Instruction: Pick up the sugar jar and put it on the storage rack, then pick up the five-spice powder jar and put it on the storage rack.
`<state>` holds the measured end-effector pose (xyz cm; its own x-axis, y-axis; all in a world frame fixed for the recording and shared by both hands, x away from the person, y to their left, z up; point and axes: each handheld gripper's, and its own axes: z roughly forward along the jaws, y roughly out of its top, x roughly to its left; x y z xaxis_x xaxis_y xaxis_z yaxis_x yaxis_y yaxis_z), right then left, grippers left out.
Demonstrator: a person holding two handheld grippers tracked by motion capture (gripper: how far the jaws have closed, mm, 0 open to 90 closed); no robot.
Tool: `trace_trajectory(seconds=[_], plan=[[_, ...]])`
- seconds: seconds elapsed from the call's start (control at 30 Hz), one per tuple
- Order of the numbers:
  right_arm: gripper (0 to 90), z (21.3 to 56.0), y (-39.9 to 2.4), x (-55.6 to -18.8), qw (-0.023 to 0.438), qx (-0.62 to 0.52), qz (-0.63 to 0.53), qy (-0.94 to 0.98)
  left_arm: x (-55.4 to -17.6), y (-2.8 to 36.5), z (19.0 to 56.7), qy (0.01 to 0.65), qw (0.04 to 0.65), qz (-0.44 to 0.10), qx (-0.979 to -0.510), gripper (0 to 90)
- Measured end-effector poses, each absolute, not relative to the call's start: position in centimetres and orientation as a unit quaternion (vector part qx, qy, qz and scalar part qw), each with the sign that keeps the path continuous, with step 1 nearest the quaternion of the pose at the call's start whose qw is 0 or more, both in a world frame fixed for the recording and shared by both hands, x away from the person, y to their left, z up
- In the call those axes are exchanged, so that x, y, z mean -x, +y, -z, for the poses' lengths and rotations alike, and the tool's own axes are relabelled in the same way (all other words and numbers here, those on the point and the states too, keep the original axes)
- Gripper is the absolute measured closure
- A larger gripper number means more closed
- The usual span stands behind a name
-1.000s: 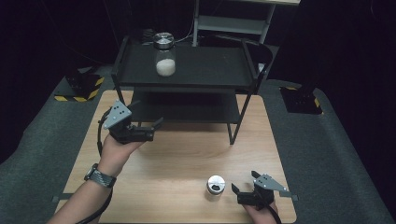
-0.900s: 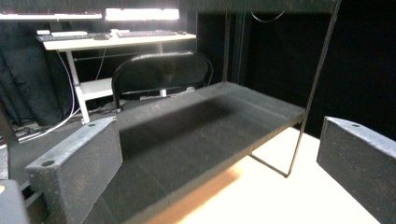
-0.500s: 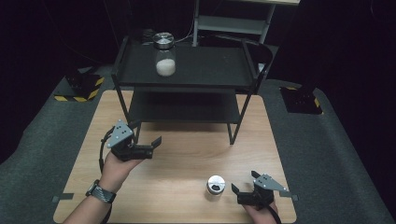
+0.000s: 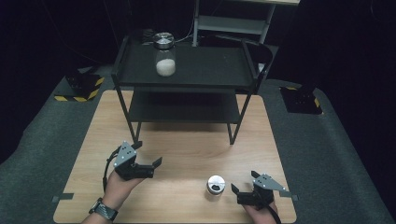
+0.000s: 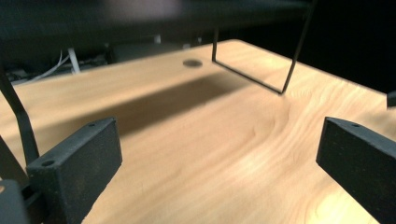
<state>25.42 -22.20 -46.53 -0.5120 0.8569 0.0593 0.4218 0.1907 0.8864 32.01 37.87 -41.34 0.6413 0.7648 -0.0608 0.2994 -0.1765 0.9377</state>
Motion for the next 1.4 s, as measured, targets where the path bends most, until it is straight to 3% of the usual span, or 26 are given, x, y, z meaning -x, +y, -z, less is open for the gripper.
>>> trace_trajectory(seconds=[0.67, 0.9, 1.4], plan=[[0.0, 46.4, -21.5, -25.8, 0.235, -0.426, -0.458, 0.744, -28.6, 38.8, 45.5, 0.380, 0.460, -0.223, -0.770, 0.7], [0.0, 46.3, -21.3, -25.8, 0.238, -0.429, -0.455, 0.744, -27.4, 39.2, 45.6, 0.372, 0.458, -0.246, -0.770, 0.8], [0.0, 46.4, -21.2, -25.7, 0.243, -0.425, -0.455, 0.744, -27.3, 40.8, 46.1, 0.361, 0.489, -0.222, -0.763, 0.5]])
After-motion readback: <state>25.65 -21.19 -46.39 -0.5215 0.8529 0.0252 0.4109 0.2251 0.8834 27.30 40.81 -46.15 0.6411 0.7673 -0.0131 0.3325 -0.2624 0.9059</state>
